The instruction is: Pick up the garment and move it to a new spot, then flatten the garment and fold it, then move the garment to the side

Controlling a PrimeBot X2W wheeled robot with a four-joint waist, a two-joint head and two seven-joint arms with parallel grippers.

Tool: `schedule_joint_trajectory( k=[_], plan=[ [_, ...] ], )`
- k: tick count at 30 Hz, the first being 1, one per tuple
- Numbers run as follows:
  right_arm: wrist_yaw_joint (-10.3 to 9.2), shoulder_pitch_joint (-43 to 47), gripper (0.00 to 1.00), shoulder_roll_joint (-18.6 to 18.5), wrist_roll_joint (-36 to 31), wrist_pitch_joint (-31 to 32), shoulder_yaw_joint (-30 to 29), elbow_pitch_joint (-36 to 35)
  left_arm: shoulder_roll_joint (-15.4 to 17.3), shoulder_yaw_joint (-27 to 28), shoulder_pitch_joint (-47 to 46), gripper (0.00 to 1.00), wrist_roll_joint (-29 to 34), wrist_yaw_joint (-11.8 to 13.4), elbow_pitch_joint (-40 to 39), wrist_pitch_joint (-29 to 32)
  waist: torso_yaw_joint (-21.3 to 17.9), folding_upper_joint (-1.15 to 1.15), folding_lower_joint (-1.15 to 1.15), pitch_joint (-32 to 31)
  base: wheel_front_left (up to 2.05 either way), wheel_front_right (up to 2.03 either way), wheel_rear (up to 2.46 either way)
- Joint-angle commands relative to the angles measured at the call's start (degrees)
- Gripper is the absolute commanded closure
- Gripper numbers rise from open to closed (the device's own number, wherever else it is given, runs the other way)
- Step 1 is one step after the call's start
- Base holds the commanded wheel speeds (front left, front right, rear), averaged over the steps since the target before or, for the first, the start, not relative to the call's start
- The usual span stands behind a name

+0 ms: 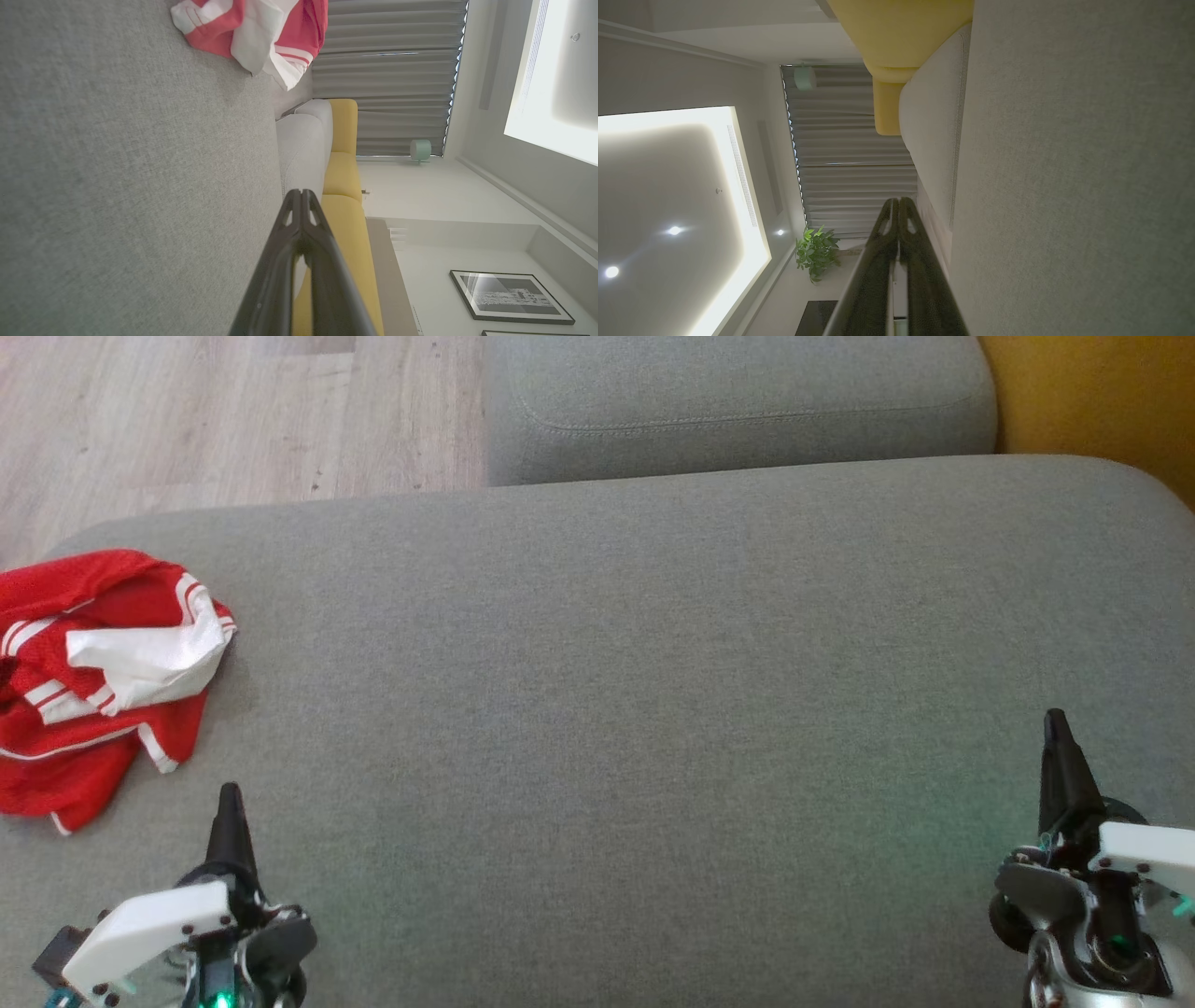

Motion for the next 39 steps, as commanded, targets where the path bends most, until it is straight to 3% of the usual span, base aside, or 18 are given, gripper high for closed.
schedule_joint_trajectory(
  k=[1,8,9,21,39],
  plan=[
    [-0.04,-1.1,1.00,-0.3,0.4,0.3,1.2,-2.2,0.3,2.2,-1.7,1.00,-0.3,-0.4,-2.2,0.4,0.0,0.00,0.00,0.0,0.00,0.00,0.00],
    [-0.04,-1.1,1.00,-0.3,0.4,0.3,1.2,-2.2,0.3,2.2,-1.7,1.00,-0.3,-0.4,-2.2,0.4,0.0,0.00,0.00,0.0,0.00,0.00,0.00],
    [0.00,0.0,0.00,0.0,0.0,0.0,0.0,0.0,0.0,0.0,0.0,0.00,0.0,0.0,0.0,0.0,0.0,0.00,0.00,0.0,0.00,0.00,0.00],
    [0.00,0.2,0.00,-0.2,-1.3,-1.1,1.2,2.9,0.4,-0.8,0.9,0.00,2.1,0.0,2.9,-1.3,0.0,0.00,0.00,0.1,0.00,0.00,0.00],
    [-0.01,-3.5,0.00,-1.9,-11.1,-4.3,4.5,4.2,2.1,-2.5,-1.0,0.00,14.3,0.0,3.2,-4.3,-0.3,0.00,0.00,1.0,0.00,0.00,0.00]
  ],
)
